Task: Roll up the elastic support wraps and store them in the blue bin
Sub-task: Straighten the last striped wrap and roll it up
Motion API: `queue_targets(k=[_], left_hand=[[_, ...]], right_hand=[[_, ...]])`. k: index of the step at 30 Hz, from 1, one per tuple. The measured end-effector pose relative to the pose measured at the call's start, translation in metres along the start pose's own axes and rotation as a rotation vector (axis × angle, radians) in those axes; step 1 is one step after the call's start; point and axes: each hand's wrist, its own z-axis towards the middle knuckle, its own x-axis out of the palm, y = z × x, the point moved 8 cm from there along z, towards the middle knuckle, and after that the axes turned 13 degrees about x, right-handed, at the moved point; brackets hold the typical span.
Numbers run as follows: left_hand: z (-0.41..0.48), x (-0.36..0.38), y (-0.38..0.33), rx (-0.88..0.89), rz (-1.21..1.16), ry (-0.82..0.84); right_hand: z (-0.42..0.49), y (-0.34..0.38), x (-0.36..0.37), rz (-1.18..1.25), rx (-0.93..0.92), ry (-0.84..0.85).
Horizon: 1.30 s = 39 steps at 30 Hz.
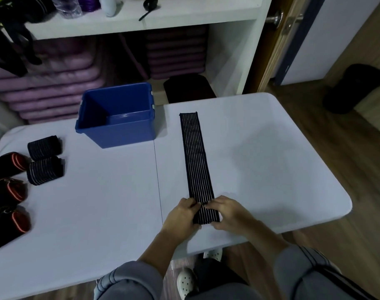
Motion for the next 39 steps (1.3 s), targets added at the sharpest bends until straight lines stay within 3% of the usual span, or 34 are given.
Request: queue_targets(k=[5, 10, 14, 17, 20, 22, 25, 28, 32, 36, 39], left_hand=[[-0.005, -0.006, -0.006, 0.041, -0.035, -0.125], [-0.005, -0.014, 0.015, -0.216, -0.286, -0.248], [-0.008, -0.011, 0.019, -0.396, -0.426, -0.336], [-0.01, -0.007, 0.019, -0.471, -0.379, -0.346], [-0.013, -0.01, 0.016, -0.438, -0.181, -0.342], [-0.013, -0.012, 0.008, -0.303, -0.079, -0.365], [-0.014, -0.007, 0.0, -0.078, -0.054, -0.359], [-0.018, -0.001, 0.003, -0.001, -0.078, -0.277], [-0.013, -0.003, 0.005, -0.021, -0.079, -0.218], [-0.012, -0.011, 0.01, -0.094, -0.227, -0.238], [-0.013, -0.015, 0.017, -0.245, -0.355, -0.283]], right_hand=[[-0.002, 0.002, -0.006, 0.057, 0.037, -0.012], [0.004, -0.022, -0.003, 0.329, 0.24, -0.06], [0.01, -0.027, -0.003, 0.353, 0.323, -0.156], [0.008, -0.028, 0.0, 0.333, 0.347, -0.196], [0.003, -0.027, 0.002, 0.331, 0.308, -0.238], [0.001, -0.021, 0.005, 0.329, 0.216, -0.22], [-0.001, -0.018, 0.008, 0.291, 0.134, -0.157], [-0.004, -0.018, 0.01, 0.213, 0.026, -0.097], [-0.006, -0.012, 0.009, 0.193, -0.032, -0.107], [-0.001, -0.016, 0.005, 0.302, 0.093, -0.104], [0.006, -0.018, 0.004, 0.324, 0.185, -0.075]])
